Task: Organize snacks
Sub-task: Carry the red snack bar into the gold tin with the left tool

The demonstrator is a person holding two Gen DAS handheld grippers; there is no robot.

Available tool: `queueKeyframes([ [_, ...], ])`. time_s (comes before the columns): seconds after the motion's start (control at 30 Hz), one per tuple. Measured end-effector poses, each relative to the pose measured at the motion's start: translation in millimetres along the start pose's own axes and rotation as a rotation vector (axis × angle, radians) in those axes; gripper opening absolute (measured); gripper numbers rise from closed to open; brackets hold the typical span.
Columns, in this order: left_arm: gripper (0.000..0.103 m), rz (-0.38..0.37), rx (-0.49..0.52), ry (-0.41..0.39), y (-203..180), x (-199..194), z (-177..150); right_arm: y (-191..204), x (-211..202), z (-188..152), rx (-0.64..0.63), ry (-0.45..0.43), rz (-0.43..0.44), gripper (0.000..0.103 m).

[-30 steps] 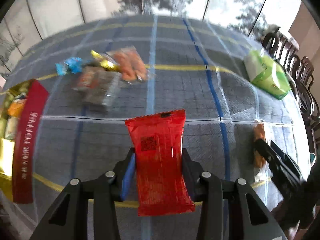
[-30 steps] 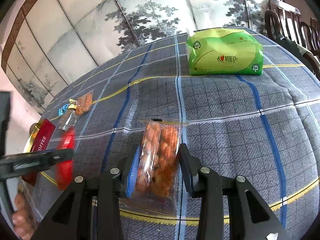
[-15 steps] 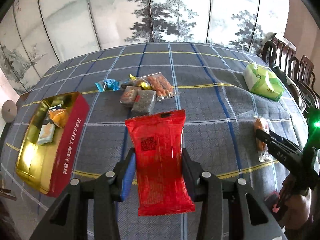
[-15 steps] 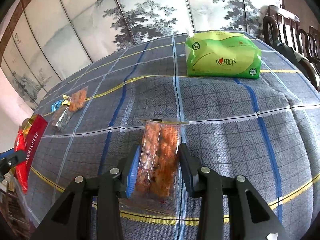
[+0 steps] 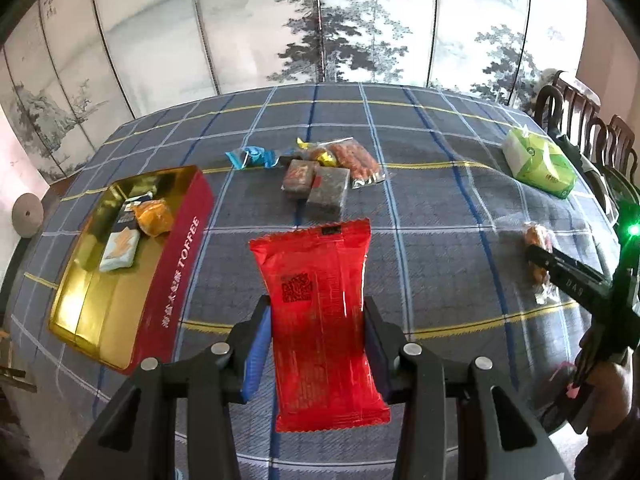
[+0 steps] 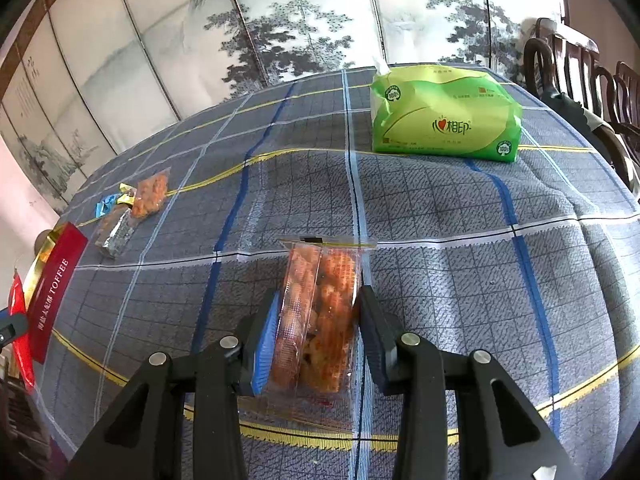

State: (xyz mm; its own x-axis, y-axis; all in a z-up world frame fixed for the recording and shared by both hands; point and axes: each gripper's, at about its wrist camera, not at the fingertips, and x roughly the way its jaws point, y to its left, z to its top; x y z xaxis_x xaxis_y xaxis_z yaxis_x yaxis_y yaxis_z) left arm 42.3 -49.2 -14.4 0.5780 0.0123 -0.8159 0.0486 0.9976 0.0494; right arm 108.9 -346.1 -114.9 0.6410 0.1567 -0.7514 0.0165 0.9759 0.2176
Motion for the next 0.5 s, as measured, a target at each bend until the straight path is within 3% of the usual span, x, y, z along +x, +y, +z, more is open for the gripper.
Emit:
queueKeyframes([
  [0.5,0.043,0.019,-0.01,-0.009,25,-5,-10,2,0,-1,-0.012,0.001,-0.02,0.036],
])
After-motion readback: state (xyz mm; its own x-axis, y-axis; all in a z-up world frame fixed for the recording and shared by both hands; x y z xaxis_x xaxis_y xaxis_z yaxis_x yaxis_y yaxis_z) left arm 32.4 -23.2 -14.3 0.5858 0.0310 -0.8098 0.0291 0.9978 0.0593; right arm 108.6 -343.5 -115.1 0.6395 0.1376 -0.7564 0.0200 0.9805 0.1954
